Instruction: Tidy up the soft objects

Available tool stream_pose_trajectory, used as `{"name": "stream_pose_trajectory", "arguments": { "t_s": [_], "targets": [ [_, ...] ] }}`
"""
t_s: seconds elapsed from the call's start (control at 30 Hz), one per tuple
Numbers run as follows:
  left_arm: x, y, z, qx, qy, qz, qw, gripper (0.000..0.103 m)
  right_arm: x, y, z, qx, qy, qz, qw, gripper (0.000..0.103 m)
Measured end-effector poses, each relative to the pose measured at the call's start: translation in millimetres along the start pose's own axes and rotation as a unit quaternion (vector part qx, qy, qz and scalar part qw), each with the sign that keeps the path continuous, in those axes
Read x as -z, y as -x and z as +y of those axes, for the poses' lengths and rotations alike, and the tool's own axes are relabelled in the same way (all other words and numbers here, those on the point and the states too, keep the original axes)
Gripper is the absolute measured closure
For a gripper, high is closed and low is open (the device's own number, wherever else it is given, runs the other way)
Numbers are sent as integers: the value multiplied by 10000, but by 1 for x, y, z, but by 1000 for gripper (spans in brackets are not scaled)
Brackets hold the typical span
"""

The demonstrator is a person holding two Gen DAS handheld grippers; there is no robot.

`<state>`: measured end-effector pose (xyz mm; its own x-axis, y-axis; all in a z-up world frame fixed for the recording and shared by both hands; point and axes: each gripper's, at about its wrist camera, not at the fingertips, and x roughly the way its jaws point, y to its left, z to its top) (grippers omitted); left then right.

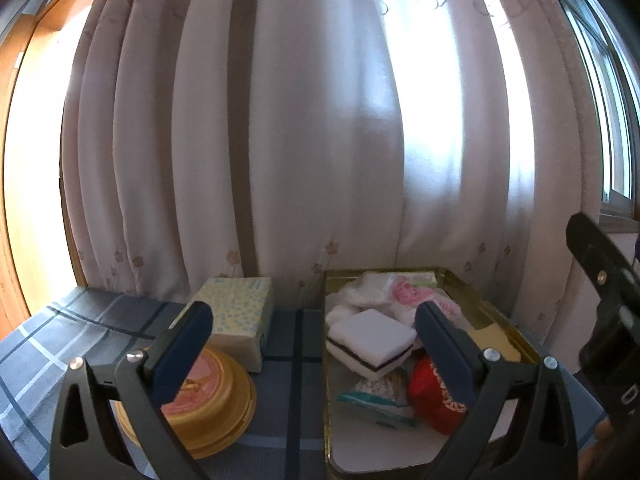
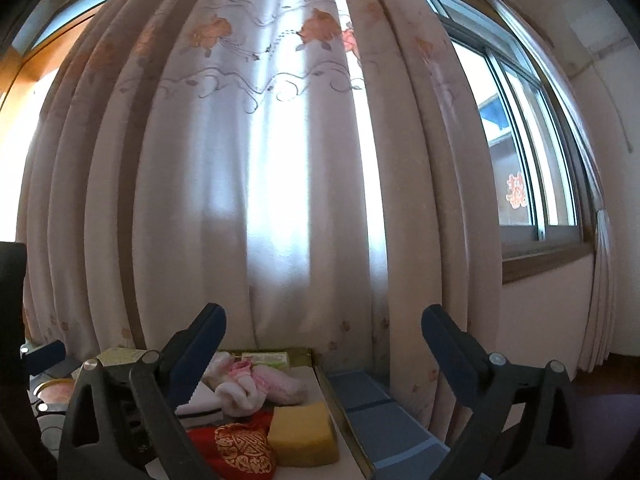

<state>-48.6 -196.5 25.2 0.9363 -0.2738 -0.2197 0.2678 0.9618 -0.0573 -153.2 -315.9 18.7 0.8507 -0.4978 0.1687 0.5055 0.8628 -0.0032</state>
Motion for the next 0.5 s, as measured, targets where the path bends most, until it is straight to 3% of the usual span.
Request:
{"name": "stream_pose_trajectory", "arguments": {
  "t_s": [0.5],
  "targets": [
    [-1,9,6,-156,97,-38,9998,0,-1,-3,-6,26,-113,69,9999,1]
  ]
}}
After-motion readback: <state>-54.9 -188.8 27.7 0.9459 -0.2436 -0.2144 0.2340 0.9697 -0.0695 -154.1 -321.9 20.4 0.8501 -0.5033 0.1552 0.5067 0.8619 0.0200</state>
